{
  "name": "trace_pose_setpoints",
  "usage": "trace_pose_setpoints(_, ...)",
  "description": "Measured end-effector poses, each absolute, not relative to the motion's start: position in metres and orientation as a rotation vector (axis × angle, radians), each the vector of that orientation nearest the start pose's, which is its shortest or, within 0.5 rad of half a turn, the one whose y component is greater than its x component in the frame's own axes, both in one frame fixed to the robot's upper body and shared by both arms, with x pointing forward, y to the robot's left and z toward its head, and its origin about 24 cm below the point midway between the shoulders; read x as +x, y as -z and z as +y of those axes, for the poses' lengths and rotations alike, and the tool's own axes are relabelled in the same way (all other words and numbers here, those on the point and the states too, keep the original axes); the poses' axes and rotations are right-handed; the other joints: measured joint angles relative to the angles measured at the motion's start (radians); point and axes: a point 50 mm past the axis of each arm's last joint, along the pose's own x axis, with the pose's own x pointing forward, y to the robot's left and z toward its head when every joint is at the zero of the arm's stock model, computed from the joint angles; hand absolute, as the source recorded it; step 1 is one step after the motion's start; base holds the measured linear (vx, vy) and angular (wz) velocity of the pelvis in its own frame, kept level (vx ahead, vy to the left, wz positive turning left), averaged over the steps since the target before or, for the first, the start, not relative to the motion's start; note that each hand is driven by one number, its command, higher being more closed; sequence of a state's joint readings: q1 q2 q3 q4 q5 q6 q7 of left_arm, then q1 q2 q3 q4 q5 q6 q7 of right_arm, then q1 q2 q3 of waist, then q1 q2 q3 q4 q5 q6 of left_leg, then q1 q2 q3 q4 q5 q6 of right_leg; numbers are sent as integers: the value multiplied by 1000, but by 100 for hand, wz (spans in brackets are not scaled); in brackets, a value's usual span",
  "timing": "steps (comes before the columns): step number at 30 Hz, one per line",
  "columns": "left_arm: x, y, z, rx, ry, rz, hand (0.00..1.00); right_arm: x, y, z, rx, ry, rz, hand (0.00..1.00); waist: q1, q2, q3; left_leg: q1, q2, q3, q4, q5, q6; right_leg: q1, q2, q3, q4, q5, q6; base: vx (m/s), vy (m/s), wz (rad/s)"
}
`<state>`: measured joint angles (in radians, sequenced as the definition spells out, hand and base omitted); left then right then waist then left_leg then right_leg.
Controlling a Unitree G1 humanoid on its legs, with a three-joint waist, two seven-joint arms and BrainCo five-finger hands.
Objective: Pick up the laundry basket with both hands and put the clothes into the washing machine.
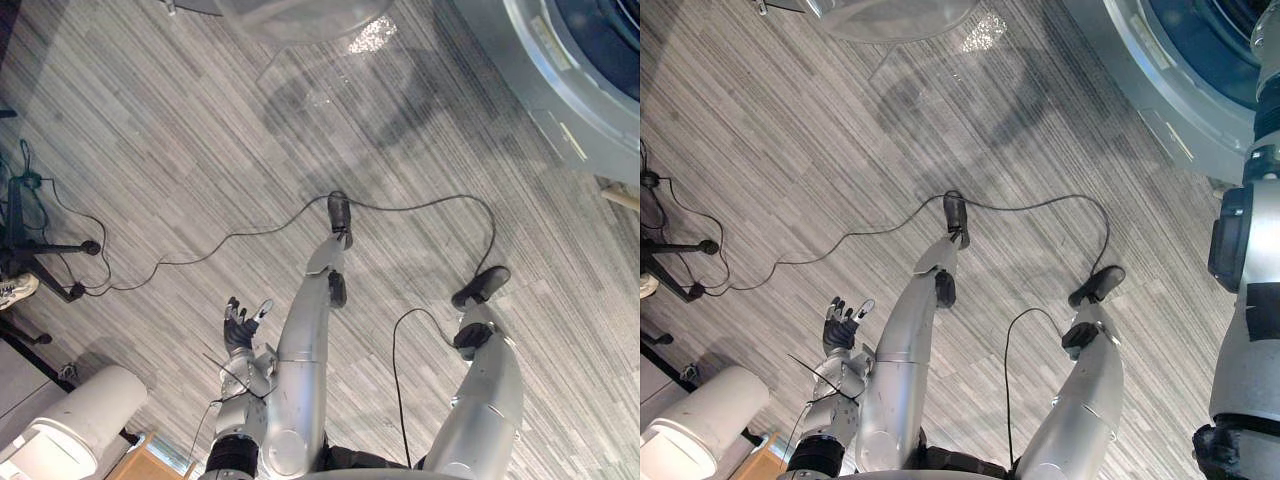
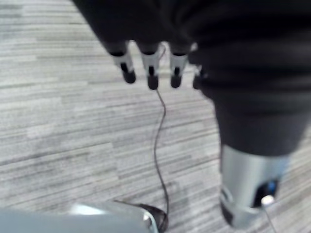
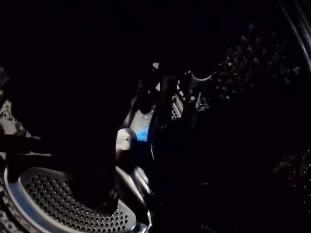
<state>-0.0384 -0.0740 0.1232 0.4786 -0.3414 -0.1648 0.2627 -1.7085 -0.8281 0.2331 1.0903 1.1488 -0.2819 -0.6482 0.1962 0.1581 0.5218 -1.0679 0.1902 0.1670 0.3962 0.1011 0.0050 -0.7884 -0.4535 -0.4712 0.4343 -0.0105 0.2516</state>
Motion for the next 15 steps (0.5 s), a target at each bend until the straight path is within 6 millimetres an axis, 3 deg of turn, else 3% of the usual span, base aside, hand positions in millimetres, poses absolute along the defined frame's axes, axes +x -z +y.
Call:
trace_pose_setpoints(7,224,57,172,-377,-478,351,0,325,-431,-331,963,745,-759,0,22,0,0,0,-8,-17,19,0,0,16,-18,-15,23,-9,-1,6,19,7)
trace_pose_setpoints(15,216,68,174,-373,-518,422,0,328,-412,-339,1045,784,-717,0,33,1,-1,29,-23,-13,14,0,0,35,-36,-10,36,-11,-1,15,15,5)
